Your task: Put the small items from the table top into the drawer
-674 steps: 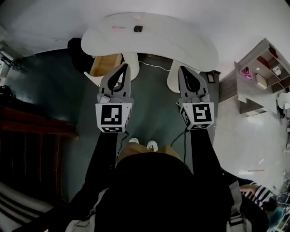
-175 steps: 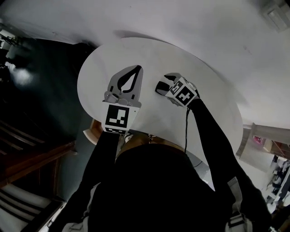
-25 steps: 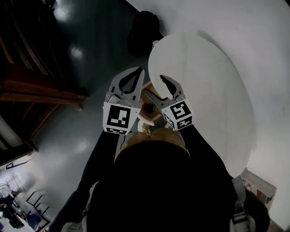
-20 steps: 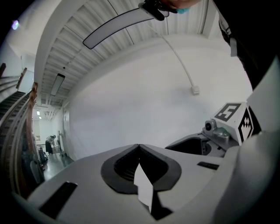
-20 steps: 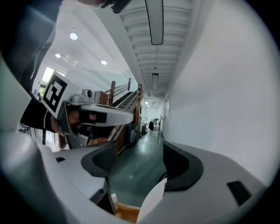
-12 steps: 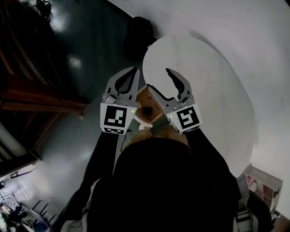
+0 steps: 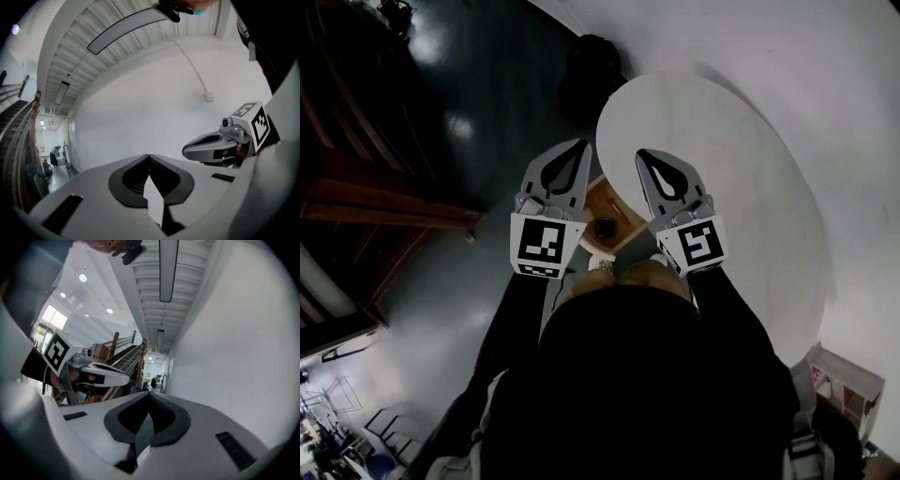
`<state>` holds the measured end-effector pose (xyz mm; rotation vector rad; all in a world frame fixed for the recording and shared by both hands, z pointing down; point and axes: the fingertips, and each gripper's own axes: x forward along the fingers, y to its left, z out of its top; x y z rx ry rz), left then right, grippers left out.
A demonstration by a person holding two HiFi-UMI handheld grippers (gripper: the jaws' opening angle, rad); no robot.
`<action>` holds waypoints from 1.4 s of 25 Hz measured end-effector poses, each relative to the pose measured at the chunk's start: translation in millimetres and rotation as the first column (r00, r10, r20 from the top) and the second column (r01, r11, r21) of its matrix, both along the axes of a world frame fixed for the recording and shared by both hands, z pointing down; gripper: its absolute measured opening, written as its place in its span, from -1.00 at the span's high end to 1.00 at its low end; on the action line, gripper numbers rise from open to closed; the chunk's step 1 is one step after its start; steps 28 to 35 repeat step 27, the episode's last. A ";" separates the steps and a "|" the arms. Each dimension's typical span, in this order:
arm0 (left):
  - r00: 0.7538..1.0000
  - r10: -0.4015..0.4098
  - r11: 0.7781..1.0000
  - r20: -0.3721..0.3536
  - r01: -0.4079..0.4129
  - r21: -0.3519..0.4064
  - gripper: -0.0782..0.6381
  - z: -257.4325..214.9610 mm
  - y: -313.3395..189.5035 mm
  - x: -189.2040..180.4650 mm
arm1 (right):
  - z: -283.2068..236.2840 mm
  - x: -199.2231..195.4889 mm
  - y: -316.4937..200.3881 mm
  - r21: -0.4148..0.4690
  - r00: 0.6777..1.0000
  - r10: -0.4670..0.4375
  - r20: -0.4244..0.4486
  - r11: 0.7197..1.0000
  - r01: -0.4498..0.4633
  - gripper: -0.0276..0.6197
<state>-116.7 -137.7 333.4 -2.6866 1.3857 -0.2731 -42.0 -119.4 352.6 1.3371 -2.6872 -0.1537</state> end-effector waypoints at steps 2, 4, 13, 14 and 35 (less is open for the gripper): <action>1.000 -0.001 1.000 0.002 0.001 0.002 0.74 -1.1 1.0 0.9 | -0.7 0.2 1.5 0.006 1.000 -0.008 -0.009 1.000 0.008 0.84; 1.000 -0.002 1.000 0.003 0.002 0.003 0.74 -1.8 1.5 0.9 | -0.7 1.6 1.4 0.005 1.000 -0.001 -0.011 1.000 0.001 0.84; 1.000 -0.009 1.000 0.013 0.009 -0.008 0.74 2.4 4.5 -2.5 | -0.4 4.5 3.5 0.004 1.000 -0.001 -0.006 1.000 0.001 0.84; 1.000 -0.009 1.000 0.014 0.009 -0.008 0.74 2.7 4.6 -2.9 | -0.2 4.5 3.9 0.002 1.000 -0.001 -0.005 1.000 0.001 0.84; 0.998 -0.047 0.999 0.030 0.048 -0.016 0.74 5.7 6.7 -23.1 | -3.6 17.0 5.7 0.006 1.000 0.020 -0.016 1.000 -0.020 0.84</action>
